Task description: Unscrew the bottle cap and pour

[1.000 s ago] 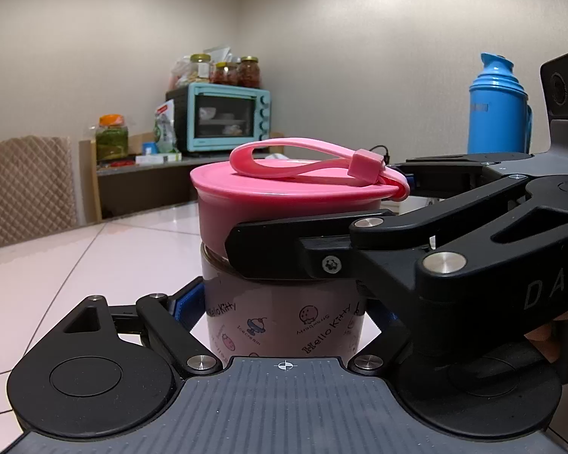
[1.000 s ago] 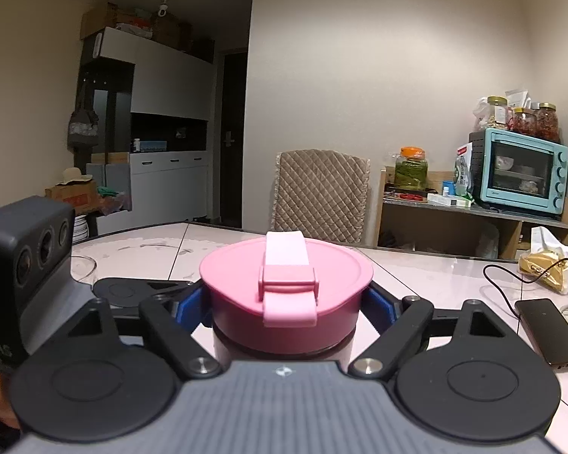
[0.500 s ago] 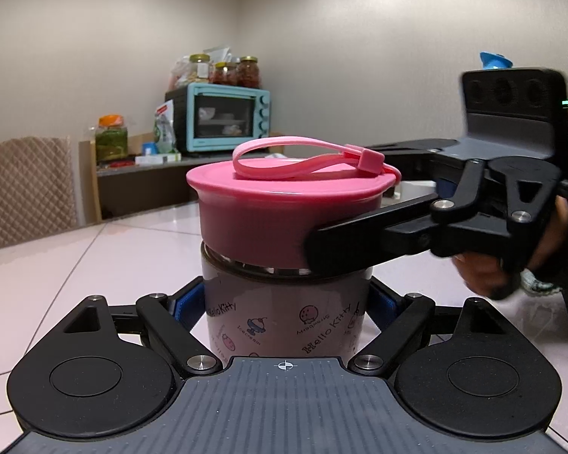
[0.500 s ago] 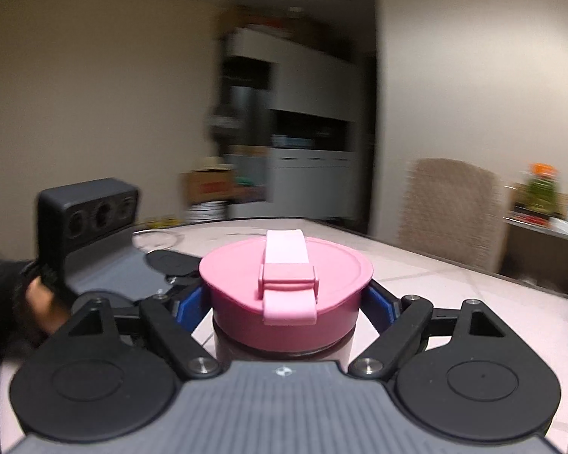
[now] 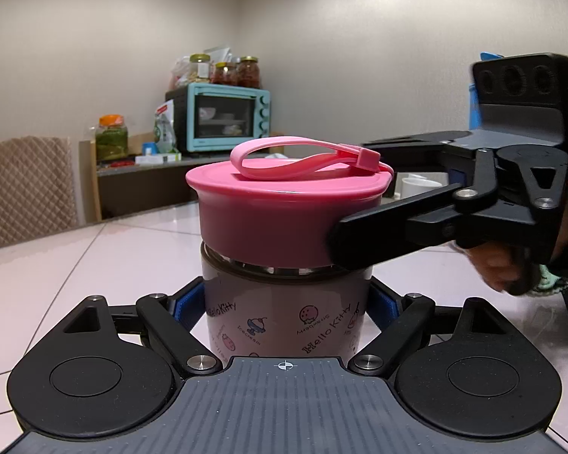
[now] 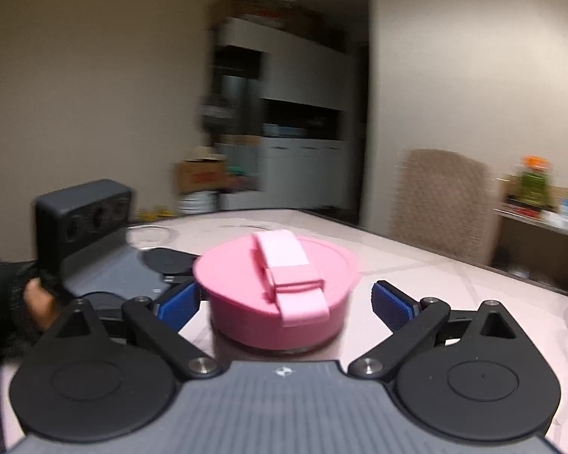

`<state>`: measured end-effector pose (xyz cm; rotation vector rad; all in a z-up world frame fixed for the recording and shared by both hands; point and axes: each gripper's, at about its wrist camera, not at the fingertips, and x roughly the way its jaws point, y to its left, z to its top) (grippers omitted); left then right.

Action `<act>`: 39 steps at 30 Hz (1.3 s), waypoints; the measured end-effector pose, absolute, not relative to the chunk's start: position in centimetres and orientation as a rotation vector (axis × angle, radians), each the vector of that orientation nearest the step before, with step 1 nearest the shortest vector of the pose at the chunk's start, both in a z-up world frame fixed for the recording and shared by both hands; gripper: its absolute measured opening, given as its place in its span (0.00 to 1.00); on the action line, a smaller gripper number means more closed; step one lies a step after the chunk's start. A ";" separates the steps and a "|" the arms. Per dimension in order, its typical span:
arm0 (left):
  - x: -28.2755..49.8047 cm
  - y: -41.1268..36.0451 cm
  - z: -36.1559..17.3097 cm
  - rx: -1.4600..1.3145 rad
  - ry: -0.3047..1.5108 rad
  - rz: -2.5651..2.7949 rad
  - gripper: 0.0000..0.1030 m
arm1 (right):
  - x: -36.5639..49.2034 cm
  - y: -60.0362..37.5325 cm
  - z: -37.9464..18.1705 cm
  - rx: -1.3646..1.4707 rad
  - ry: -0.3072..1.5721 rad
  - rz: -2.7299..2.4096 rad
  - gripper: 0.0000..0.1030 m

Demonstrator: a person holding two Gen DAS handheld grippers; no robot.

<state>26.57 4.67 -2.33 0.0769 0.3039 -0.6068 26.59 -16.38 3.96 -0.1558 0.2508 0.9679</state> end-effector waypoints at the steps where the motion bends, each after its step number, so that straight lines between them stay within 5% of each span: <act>1: 26.5 4.7 -2.3 0.077 0.304 -0.607 0.87 | 26.1 -16.2 3.9 -0.152 0.247 0.938 0.95; 28: 25.8 4.6 -2.4 0.078 0.303 -0.604 0.87 | 22.4 -11.0 2.2 -0.073 0.193 0.565 0.95; 39: 25.8 4.6 -2.4 0.077 0.303 -0.604 0.87 | 22.4 -10.4 2.0 -0.073 0.190 0.538 0.86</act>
